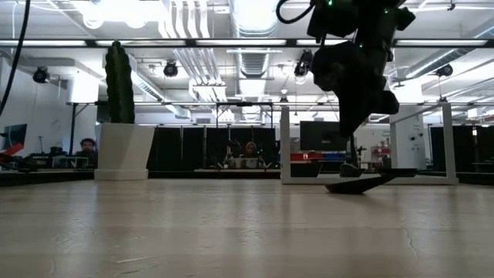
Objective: Pick & Place Mini shaped plates
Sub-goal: Stack the black drop shaped plate on top of the other black drop shaped plates on the shelf
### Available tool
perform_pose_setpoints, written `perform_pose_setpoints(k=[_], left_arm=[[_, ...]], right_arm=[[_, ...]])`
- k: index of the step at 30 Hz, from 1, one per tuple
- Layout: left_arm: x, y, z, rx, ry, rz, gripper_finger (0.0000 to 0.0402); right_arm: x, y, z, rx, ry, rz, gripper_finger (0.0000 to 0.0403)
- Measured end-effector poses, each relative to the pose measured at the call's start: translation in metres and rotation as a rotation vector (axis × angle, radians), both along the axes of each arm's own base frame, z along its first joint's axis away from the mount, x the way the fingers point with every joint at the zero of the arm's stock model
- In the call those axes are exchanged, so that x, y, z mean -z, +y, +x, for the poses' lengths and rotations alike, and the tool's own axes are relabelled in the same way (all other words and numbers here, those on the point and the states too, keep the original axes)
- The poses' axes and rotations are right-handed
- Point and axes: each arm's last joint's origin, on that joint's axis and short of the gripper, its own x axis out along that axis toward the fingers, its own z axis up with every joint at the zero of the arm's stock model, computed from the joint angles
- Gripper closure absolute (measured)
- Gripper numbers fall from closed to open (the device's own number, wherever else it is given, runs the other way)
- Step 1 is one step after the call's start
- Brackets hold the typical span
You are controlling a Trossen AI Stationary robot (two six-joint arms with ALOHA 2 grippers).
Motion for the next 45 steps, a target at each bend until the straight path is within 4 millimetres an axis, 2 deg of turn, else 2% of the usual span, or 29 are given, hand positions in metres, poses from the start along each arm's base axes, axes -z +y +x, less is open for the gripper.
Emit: perform_pose_setpoints(k=[4, 9, 14, 19, 29, 37, 42, 45], left_arm=[[0.003, 0.0, 0.001, 0.0, 0.01, 0.001, 0.0344], [0.004, 0.0, 0.001, 0.0, 0.016, 0.003, 0.0344], [0.004, 0.0, 0.001, 0.001, 0.014, 0.003, 0.0344], [0.004, 0.0, 0.001, 0.003, 0.015, 0.008, 0.0344], [0.004, 0.0, 0.001, 0.014, 0.019, 0.027, 0.0344], [0.004, 0.0, 0.001, 0.015, 0.02, 0.027, 0.0344], [0.004, 0.0, 0.001, 0.015, 0.02, 0.028, 0.0344], [0.004, 0.0, 0.001, 0.015, 0.02, 0.028, 0.0344]], right_arm=[[0.006, 0.0, 0.001, 0.004, 0.031, 0.006, 0.0388], [0.02, 0.002, 0.006, -0.016, 0.088, 0.091, 0.0354], [0.043, 0.004, 0.012, -0.012, 0.17, 0.152, 0.032], [0.061, 0.005, 0.018, -0.044, 0.208, 0.195, 0.031], [0.065, 0.005, 0.022, -0.05, 0.181, 0.189, 0.0332], [0.075, 0.005, 0.024, -0.05, 0.209, 0.198, 0.035], [0.074, 0.005, 0.026, -0.065, 0.192, 0.198, 0.0387], [0.072, 0.005, 0.026, -0.078, 0.181, 0.187, 0.0393]])
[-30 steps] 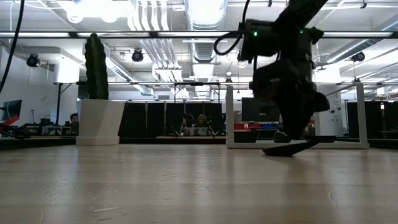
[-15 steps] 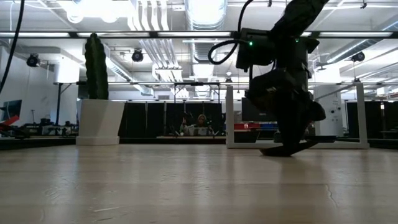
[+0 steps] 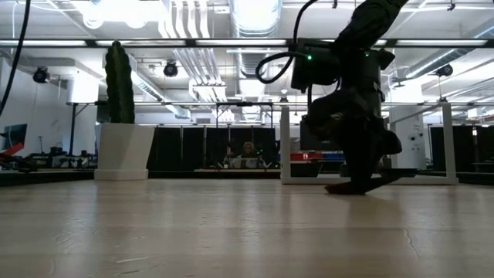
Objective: Pick & Place Mini shaped plates
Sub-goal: Stack the black drop shaped plate on top of the other black drop shaped plates on the shelf
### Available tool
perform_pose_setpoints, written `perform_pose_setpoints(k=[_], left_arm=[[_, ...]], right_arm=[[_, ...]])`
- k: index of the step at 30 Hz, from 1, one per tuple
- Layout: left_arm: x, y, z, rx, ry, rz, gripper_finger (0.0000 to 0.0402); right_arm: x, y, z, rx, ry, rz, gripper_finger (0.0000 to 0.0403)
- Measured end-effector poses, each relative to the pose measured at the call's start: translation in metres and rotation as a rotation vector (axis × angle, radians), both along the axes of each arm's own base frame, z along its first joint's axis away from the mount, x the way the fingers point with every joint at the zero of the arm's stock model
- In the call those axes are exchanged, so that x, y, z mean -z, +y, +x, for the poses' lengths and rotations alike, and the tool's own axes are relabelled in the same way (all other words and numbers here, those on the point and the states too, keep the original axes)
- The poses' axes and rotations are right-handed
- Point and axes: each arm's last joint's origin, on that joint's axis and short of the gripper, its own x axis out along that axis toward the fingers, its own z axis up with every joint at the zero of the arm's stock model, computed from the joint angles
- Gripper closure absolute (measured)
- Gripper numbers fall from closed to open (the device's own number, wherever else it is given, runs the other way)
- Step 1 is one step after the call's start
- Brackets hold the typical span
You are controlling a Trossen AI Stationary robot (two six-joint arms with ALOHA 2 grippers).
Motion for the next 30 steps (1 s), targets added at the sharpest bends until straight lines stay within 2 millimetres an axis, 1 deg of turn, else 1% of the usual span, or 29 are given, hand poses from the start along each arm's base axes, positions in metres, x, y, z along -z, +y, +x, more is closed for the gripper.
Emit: perform_pose_setpoints(k=[3, 7, 9, 12, 15, 19, 22, 30], left_arm=[[0.0, 0.0, 0.0, 0.0, 0.0, 0.0, 0.0344], [0.0, 0.0, 0.0, 0.0, 0.0, 0.0, 0.0344], [0.0, 0.0, 0.0, 0.0, 0.0, 0.0, 0.0344], [0.0, 0.0, 0.0, 0.001, 0.0, 0.002, 0.0344], [0.0, 0.0, 0.0, 0.008, 0.003, 0.013, 0.0344], [0.0, 0.0, 0.0, 0.014, 0.005, 0.025, 0.0344], [0.0, 0.0, 0.0, 0.014, 0.005, 0.025, 0.0344], [0.0, 0.0, 0.0, 0.036, 0.015, 0.076, 0.0344]], right_arm=[[-0.007, 0.0, -0.002, 0.008, -0.021, -0.013, 0.0394], [-0.025, -0.002, -0.008, 0.054, -0.047, -0.058, 0.0394], [-0.033, -0.003, -0.013, 0.1, -0.043, -0.088, 0.0394], [-0.048, -0.01, -0.022, 0.219, -0.045, -0.152, 0.0394], [-0.061, -0.024, -0.03, 0.378, -0.063, -0.202, 0.0394], [-0.073, -0.048, -0.039, 0.584, -0.101, -0.271, 0.0394], [-0.075, -0.07, -0.046, 0.696, -0.099, -0.271, 0.0394], [-0.075, -0.123, -0.069, 0.903, -0.071, -0.245, 0.0394]])
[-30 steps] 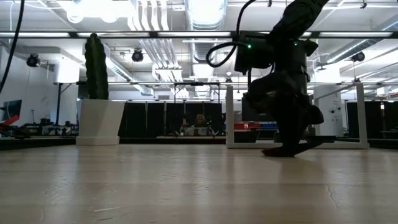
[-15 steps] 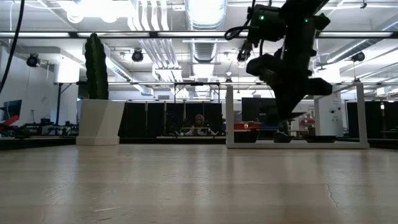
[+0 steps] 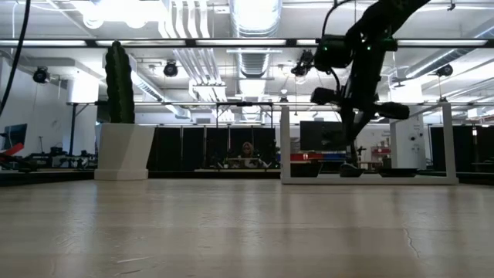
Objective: Pick & Place Mini shaped plates
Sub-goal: Stack the black drop shaped plate on top of the other black drop shaped plates on the shelf, then return to Home Position
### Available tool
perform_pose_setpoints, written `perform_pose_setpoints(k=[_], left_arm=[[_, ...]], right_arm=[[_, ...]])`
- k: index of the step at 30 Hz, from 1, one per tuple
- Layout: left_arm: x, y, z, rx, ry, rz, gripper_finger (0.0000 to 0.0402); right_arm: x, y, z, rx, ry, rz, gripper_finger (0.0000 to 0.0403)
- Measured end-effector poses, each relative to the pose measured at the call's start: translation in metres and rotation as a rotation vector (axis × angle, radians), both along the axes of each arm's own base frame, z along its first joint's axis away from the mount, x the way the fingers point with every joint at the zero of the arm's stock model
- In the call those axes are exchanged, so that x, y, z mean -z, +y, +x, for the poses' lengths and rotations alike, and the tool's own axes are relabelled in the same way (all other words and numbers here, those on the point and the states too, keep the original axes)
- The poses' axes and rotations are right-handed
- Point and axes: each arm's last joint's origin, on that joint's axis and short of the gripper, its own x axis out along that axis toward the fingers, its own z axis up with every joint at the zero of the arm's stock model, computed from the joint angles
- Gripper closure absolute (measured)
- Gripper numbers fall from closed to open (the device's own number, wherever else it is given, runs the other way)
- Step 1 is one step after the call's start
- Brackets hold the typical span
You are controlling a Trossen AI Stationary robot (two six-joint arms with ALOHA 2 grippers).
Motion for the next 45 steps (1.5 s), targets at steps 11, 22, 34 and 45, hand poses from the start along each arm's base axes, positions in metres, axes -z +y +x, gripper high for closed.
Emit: perform_pose_setpoints(k=[11, 22, 34, 45], left_arm=[[-0.001, 0.004, -0.001, -0.088, 0.001, 0.108, 0.0344], [-0.001, 0.004, -0.001, -0.076, 0.008, 0.131, 0.0344], [-0.001, 0.005, -0.001, -0.092, 0.008, 0.141, 0.0344], [-0.001, 0.005, -0.001, -0.095, 0.006, 0.136, 0.0344]], right_arm=[[0.014, -0.064, -0.043, 0.129, 0.079, 0.019, 0.0394], [0.038, -0.083, -0.041, 0.102, 0.083, 0.057, 0.0394], [0.044, -0.087, -0.038, 0.098, 0.079, 0.044, 0.0385], [0.032, -0.091, -0.035, 0.035, 0.054, 0.003, 0.0307]])
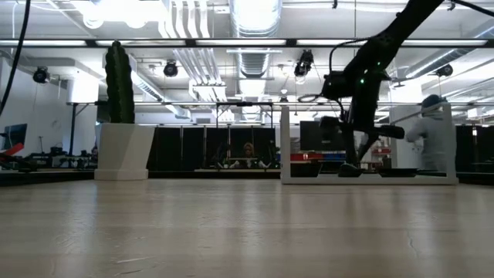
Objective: Pick & Place Mini shaped plates
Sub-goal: Return to Home Position
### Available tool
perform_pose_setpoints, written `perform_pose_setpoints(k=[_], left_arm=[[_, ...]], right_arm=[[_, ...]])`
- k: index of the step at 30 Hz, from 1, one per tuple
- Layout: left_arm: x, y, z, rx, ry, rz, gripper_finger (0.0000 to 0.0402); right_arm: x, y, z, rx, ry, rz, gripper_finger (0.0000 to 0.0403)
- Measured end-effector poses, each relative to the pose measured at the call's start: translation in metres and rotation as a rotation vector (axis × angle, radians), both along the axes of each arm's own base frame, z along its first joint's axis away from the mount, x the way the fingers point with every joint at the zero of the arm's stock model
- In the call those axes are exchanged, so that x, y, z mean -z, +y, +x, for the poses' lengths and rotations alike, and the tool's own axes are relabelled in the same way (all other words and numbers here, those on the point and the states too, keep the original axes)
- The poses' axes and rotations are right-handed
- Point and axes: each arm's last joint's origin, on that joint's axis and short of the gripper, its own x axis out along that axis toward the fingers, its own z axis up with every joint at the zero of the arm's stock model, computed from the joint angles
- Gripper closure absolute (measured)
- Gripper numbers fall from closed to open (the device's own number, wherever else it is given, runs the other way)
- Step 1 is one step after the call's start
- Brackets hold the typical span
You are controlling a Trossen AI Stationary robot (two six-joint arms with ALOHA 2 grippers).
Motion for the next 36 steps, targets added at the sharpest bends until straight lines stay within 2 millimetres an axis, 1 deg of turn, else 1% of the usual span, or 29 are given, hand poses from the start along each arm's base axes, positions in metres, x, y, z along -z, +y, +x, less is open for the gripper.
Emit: perform_pose_setpoints(k=[3, 5, 10, 15, 18, 20, 24, 27, 30, 32, 36], left_arm=[[0.0, 0.0, 0.0, -0.011, -0.009, -0.02, 0.0344], [-0.001, 0.0, -0.002, -0.017, -0.017, -0.03, 0.0344], [-0.011, 0.005, -0.013, -0.051, -0.069, -0.078, 0.0346], [-0.025, 0.012, -0.035, -0.092, -0.139, -0.14, 0.0367], [-0.034, 0.015, -0.053, -0.108, -0.177, -0.174, 0.0391], [-0.039, 0.016, -0.065, -0.117, -0.206, -0.2, 0.0398], [-0.044, 0.019, -0.092, -0.128, -0.263, -0.25, 0.0401], [-0.041, 0.022, -0.114, -0.138, -0.3, -0.298, 0.0401], [-0.032, 0.023, -0.133, -0.118, -0.344, -0.369, 0.0401], [-0.025, 0.023, -0.142, -0.076, -0.393, -0.417, 0.0401], [-0.005, 0.022, -0.154, 0.006, -0.48, -0.479, 0.0401]], right_arm=[[-0.017, -0.001, 0.002, -0.067, -0.017, -0.028, 0.0303], [-0.032, 0.001, 0.002, -0.126, -0.016, -0.048, 0.0314], [-0.082, 0.012, 0.01, -0.264, -0.072, -0.179, 0.0381], [-0.135, 0.038, 0.019, -0.418, -0.167, -0.351, 0.0391], [-0.16, 0.059, 0.024, -0.549, -0.206, -0.443, 0.0394], [-0.173, 0.074, 0.028, -0.652, -0.227, -0.505, 0.0394], [-0.19, 0.106, 0.033, -0.873, -0.248, -0.599, 0.0394], [-0.202, 0.131, 0.032, -1.043, -0.313, -0.662, 0.0394], [-0.208, 0.155, 0.026, -1.246, -0.416, -0.697, 0.0394], [-0.211, 0.167, 0.023, -1.359, -0.497, -0.718, 0.0394], [-0.215, 0.186, 0.015, -1.487, -0.664, -0.747, 0.0394]])
